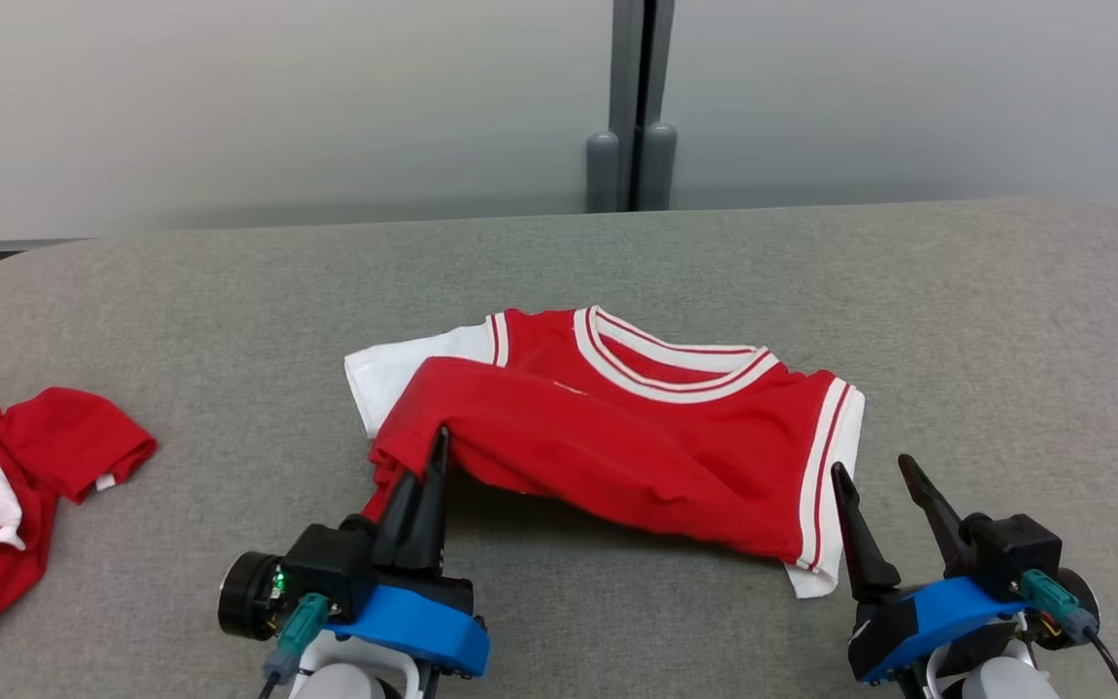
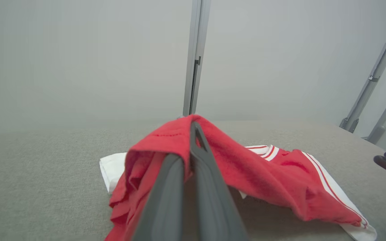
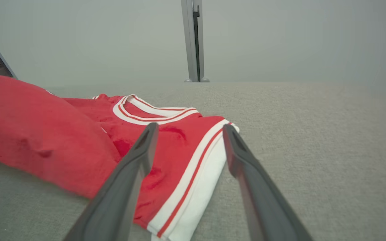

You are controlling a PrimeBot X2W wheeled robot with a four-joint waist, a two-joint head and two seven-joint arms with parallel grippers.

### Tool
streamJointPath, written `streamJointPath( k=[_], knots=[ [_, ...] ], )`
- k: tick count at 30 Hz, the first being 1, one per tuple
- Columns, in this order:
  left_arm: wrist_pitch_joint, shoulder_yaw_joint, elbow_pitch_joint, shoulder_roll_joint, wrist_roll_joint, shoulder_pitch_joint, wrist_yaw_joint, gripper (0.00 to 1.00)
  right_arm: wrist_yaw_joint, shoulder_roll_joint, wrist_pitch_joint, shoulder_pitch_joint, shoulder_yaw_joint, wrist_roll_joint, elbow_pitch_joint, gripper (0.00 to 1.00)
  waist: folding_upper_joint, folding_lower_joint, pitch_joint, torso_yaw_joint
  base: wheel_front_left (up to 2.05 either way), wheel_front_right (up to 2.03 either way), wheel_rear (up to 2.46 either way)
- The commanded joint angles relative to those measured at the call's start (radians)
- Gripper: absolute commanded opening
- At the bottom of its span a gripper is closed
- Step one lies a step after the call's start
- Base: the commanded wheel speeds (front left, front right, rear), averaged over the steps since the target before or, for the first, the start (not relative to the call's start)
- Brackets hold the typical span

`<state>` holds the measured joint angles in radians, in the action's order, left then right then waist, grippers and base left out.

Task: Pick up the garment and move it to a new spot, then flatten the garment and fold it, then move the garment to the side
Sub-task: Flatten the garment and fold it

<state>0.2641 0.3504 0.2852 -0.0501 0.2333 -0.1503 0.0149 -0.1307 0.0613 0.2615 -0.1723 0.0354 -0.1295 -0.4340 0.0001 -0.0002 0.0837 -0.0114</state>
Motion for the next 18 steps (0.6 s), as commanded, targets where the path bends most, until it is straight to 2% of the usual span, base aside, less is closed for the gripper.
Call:
streamJointPath(
  k=[1, 9, 10, 11, 12, 13, 18],
  knots=[
    [0.000, -0.017, -0.023, 0.000, 0.000, 0.010, -0.007, 0.00, 0.000, -0.004, 0.005, 0.010, -0.002, -0.005, -0.001, 1.00, -0.0001, 0.0002, 0.008, 0.014, 0.00, 0.00, 0.00],
    [0.001, -0.115, 0.041, 0.000, -0.015, -0.038, -0.026, 0.00, 0.000, -0.007, 0.006, -0.035, 0.035, -0.010, -0.004, 1.00, -0.0001, 0.0002, 0.071, -0.007, 0.00, 0.00, 0.00],
    [0.000, -0.160, 0.081, 0.000, -0.014, -0.062, -0.041, 0.20, 0.000, -0.007, 0.006, -0.050, 0.044, -0.006, -0.008, 1.00, -0.0001, 0.0002, 0.094, -0.027, 0.00, 0.00, 0.00],
    [0.000, -0.181, 0.104, 0.000, -0.014, -0.075, -0.048, 0.66, 0.000, -0.007, 0.005, -0.056, 0.040, -0.006, -0.009, 1.00, -0.0001, 0.0002, 0.103, -0.035, 0.00, 0.00, 0.00],
    [0.000, -0.181, 0.104, 0.000, -0.014, -0.075, -0.048, 0.66, 0.000, -0.007, 0.005, -0.056, 0.040, -0.006, -0.009, 1.00, -0.0001, 0.0002, 0.103, -0.035, 0.00, 0.00, 0.00],
    [0.001, -0.207, 0.122, 0.000, -0.008, -0.089, -0.060, 1.00, 0.000, -0.006, 0.005, -0.064, 0.042, -0.006, -0.015, 1.00, -0.0001, 0.0002, 0.114, -0.045, 0.00, 0.00, 0.00],
    [0.000, -0.281, 0.166, 0.000, 0.001, -0.127, -0.099, 1.00, 0.000, 0.005, 0.006, -0.080, 0.016, -0.006, -0.040, 1.00, -0.0001, 0.0002, 0.148, -0.063, 0.00, 0.00, 0.00]
  ],
)
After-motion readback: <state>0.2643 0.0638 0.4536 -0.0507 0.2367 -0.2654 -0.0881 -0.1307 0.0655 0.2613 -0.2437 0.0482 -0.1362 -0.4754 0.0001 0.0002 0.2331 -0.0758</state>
